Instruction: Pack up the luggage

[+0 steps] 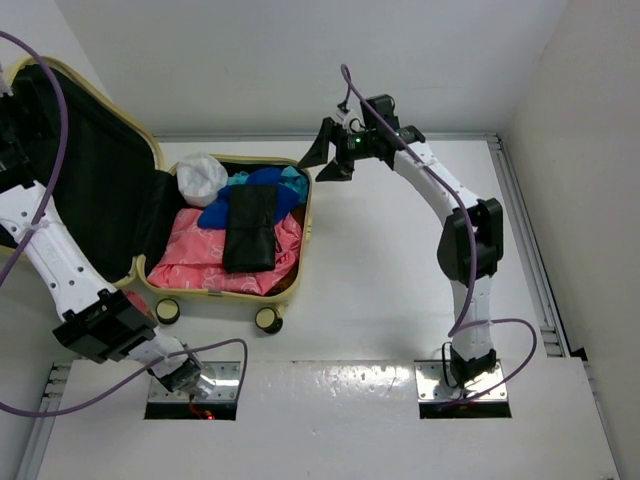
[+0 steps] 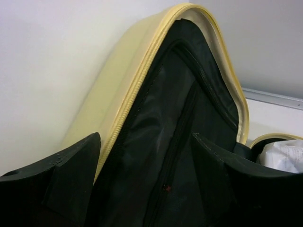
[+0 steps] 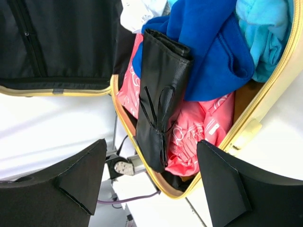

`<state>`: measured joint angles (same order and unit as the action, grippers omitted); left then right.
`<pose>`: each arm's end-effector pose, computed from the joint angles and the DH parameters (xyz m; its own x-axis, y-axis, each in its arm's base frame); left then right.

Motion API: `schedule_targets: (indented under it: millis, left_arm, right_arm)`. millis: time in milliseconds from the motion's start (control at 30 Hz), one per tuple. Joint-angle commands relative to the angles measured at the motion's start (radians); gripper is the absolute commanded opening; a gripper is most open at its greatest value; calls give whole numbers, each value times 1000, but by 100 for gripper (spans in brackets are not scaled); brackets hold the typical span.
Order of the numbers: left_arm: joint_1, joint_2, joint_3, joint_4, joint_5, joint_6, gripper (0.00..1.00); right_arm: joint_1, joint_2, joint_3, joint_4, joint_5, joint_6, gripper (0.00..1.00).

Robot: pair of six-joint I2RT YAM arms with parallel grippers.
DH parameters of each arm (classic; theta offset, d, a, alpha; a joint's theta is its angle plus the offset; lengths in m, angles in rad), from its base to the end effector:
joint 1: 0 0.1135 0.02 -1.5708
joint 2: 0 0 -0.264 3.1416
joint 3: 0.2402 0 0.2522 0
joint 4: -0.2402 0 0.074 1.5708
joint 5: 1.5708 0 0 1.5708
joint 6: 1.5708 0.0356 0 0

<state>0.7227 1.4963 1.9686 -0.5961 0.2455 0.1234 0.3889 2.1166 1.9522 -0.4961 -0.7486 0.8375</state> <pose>0.2299 0.1912 0.5282 -0.1486 0.0281 -0.9885 -0.4458 0.8904 0.0924 0.4420 0.2073 0.2968 -0.9559 0.1966 -0.2183 -0.0970 0.4902 0.8662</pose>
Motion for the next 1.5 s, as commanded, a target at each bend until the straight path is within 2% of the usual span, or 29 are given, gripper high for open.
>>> schedule_targets:
  millis: [0, 133, 433, 633, 667, 833, 1033, 1100, 1167, 1233, 1333, 1367, 1400, 1467]
  left_arm:
    - [-61, -21, 33, -51, -101, 47, 80]
    - [-72, 53, 101, -148, -311, 71, 79]
    - [-94, 81, 82, -160, -420, 96, 75]
    - [-140, 81, 82, -160, -420, 173, 50]
    - [-160, 81, 82, -160, -395, 173, 41]
    - [-255, 42, 62, -160, -282, 209, 21]
    - [-486, 5, 52, -133, -76, 242, 18]
    - [-573, -5, 52, -133, 67, 242, 18]
    - [-640, -5, 52, -110, 144, 185, 18]
    - [-730, -5, 52, -41, 289, 129, 44]
    - [-848, -14, 0, 114, 496, -54, 81]
    - [-879, -15, -11, 243, 532, -103, 85]
    - [-937, -15, -2, 296, 549, -201, 87]
    - [-966, -5, 25, 422, 549, -304, 93]
  right_arm:
    - [1, -18, 47, 2, -46, -12, 76]
    - [-18, -12, 74, -16, -48, -14, 76]
    - [-42, 0, 82, -73, -34, -92, 76]
    - [-44, -6, 80, -71, -23, -103, 75]
    - [-42, -7, 79, -68, -20, -103, 73]
    - [-51, -20, 67, -73, -17, -109, 71]
    - [-96, -40, -2, -6, -69, -43, 69]
    - [-108, -44, -25, 22, -96, 0, 69]
    - [-130, -41, -68, 34, -121, 44, 69]
    - [-145, -41, -104, 39, -136, 64, 69]
    - [-156, -44, -136, 28, -140, 57, 69]
    - [-159, -44, -144, 27, -141, 49, 69]
    - [-159, -43, -144, 10, -141, 43, 69]
    - [-168, -43, -153, -5, -138, 20, 69]
